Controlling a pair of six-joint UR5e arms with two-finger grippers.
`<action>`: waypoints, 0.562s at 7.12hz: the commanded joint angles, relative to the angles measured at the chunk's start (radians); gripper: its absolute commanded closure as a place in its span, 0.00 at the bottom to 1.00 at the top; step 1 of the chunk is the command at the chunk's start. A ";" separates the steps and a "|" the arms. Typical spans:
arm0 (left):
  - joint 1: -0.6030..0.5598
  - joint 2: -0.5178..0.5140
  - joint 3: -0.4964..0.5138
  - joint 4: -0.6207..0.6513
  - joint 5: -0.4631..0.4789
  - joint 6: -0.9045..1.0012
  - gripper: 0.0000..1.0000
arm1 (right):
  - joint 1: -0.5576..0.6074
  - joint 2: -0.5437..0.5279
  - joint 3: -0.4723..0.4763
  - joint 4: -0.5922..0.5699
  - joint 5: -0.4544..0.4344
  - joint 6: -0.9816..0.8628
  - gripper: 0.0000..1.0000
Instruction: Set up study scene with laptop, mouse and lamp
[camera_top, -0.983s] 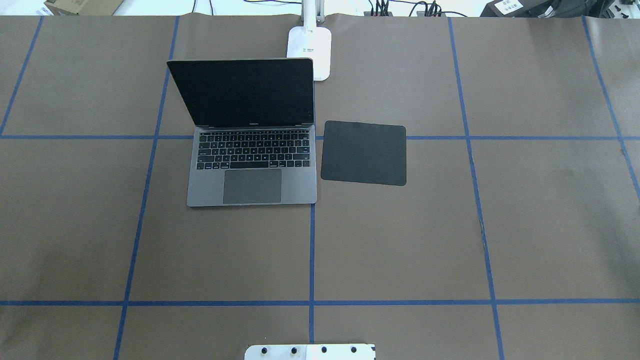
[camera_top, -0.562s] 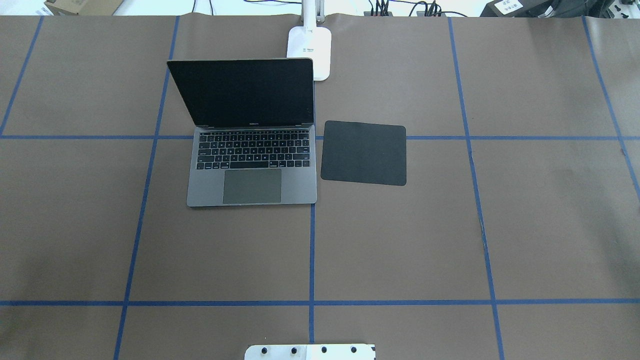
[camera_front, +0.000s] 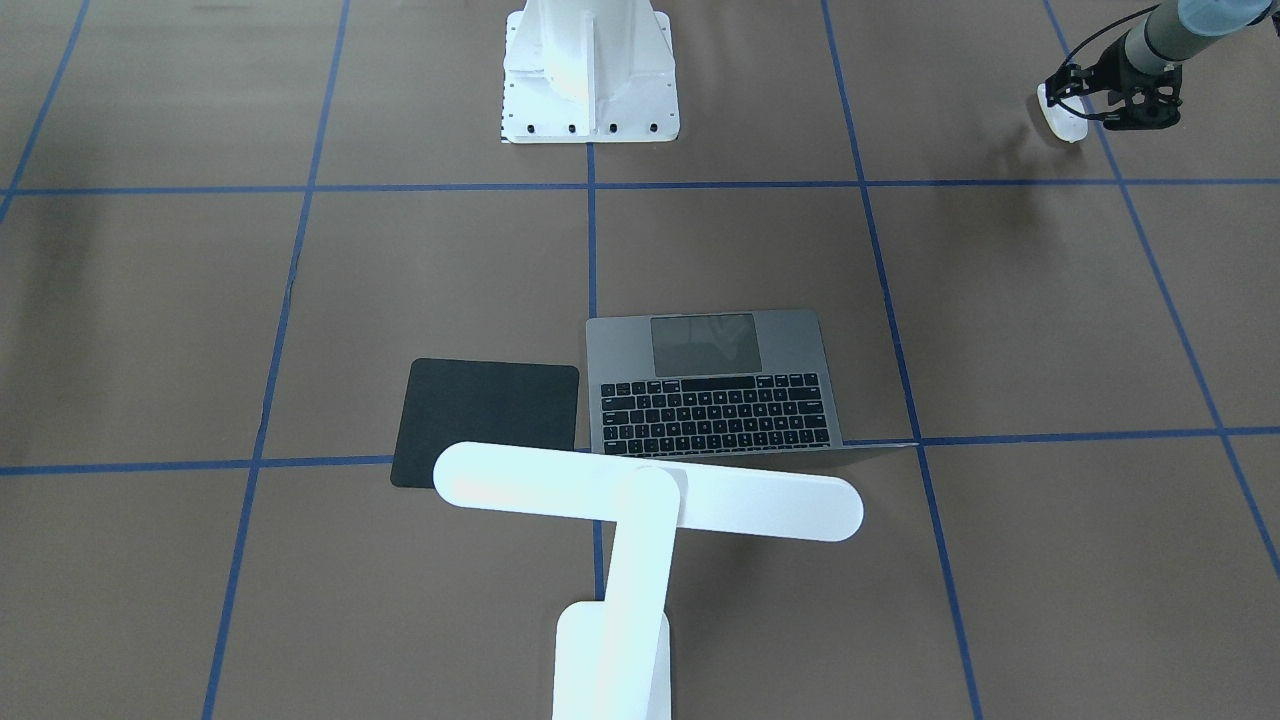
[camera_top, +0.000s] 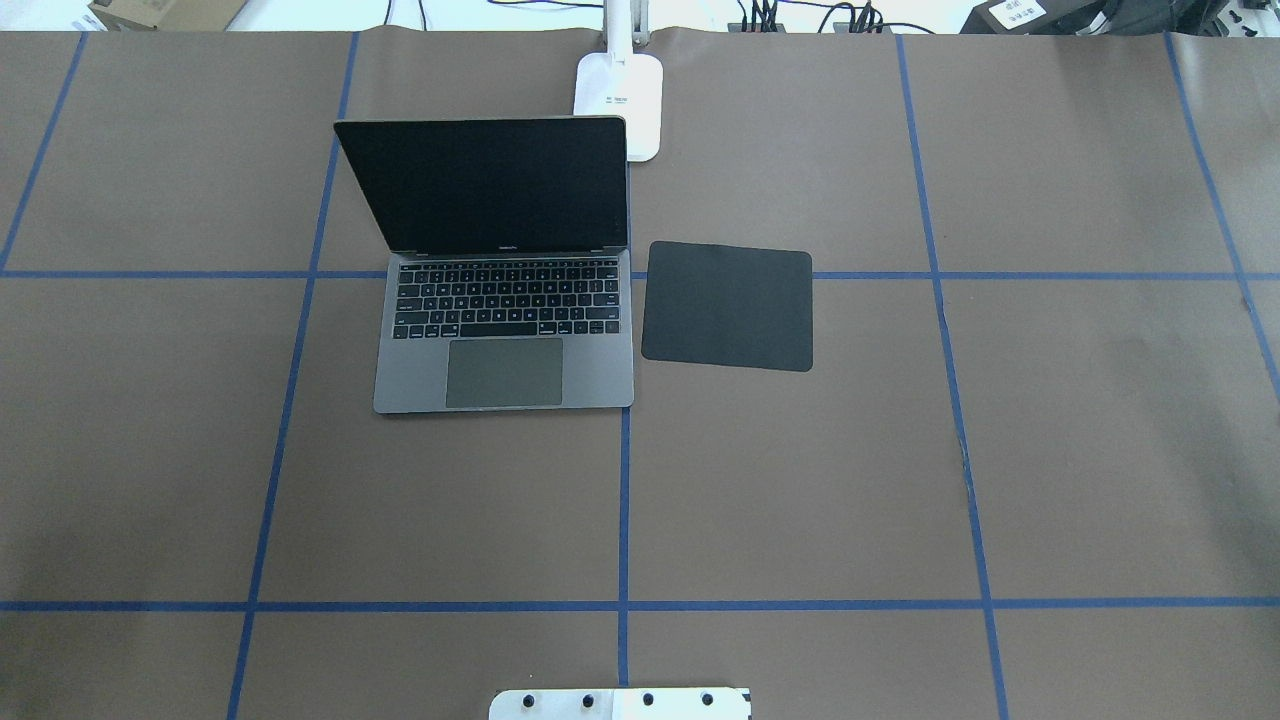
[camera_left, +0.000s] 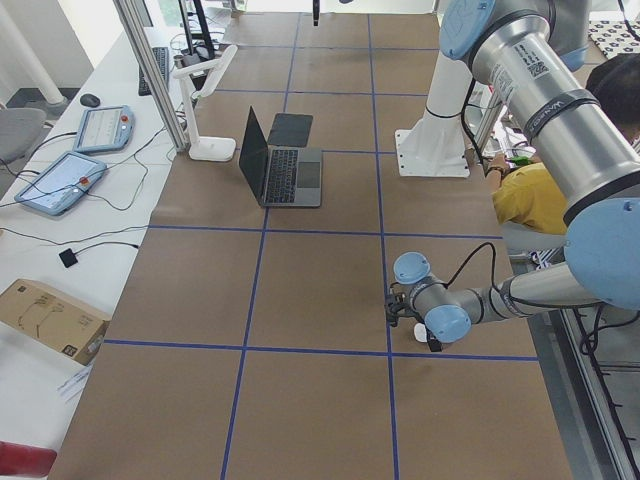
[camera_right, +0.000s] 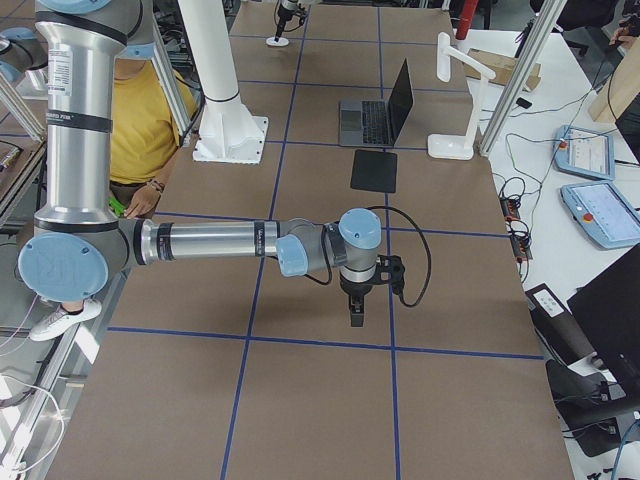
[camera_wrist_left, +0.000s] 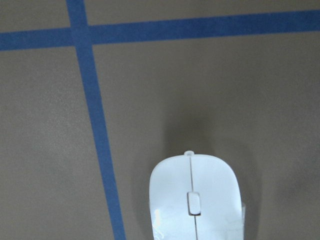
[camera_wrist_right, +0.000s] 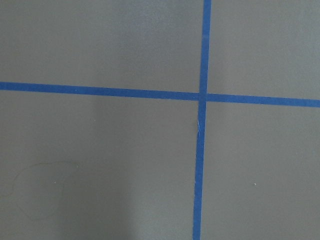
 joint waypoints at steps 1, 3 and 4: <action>0.063 -0.012 0.008 -0.048 -0.002 -0.094 0.00 | 0.000 0.001 0.000 0.000 0.000 0.001 0.00; 0.112 -0.029 0.034 -0.057 0.004 -0.129 0.00 | 0.000 -0.001 0.000 0.000 0.000 -0.001 0.00; 0.114 -0.029 0.051 -0.065 0.006 -0.129 0.01 | 0.000 -0.001 0.002 0.000 0.000 -0.001 0.00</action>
